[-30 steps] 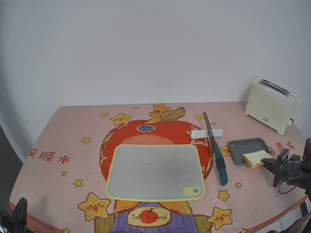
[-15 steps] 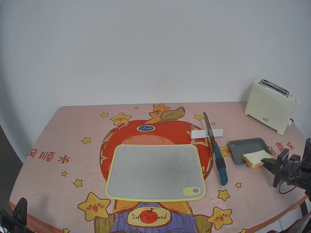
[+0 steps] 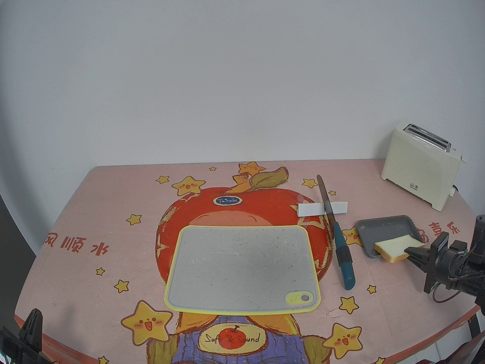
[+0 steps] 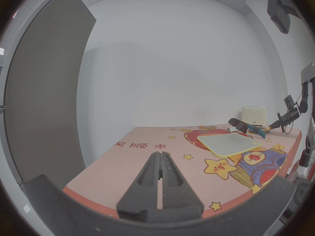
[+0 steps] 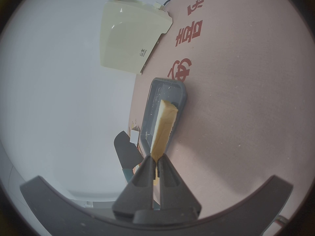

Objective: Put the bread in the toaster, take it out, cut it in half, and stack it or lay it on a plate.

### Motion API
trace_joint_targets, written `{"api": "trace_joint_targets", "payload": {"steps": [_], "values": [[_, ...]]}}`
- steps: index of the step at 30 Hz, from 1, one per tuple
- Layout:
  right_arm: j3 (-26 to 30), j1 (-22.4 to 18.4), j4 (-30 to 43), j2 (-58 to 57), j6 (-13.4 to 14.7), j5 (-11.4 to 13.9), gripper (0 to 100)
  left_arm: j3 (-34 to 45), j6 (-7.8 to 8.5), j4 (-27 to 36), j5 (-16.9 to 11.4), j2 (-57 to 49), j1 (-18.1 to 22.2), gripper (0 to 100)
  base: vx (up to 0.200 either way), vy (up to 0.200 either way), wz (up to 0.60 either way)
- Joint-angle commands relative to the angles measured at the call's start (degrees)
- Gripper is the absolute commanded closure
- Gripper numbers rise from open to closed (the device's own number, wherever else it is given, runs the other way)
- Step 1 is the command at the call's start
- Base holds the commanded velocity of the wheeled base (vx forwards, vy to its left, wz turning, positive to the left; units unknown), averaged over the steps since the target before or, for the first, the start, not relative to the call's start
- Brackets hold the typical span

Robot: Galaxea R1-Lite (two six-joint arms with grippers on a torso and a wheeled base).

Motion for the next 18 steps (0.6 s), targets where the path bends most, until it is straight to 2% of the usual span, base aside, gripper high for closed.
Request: {"api": "trace_joint_targets", "payload": {"steps": [1,18], "values": [[0.15,0.17,0.0,-0.06,0.01,0.08,100,1.01,0.02,-0.01,0.01,-0.4,0.02,100,0.0,0.0,0.0],[0.15,0.08,0.0,-1.64,0.01,0.0,100,1.01,0.02,-0.01,0.01,-0.4,0.02,100,0.0,0.0,0.0]]}}
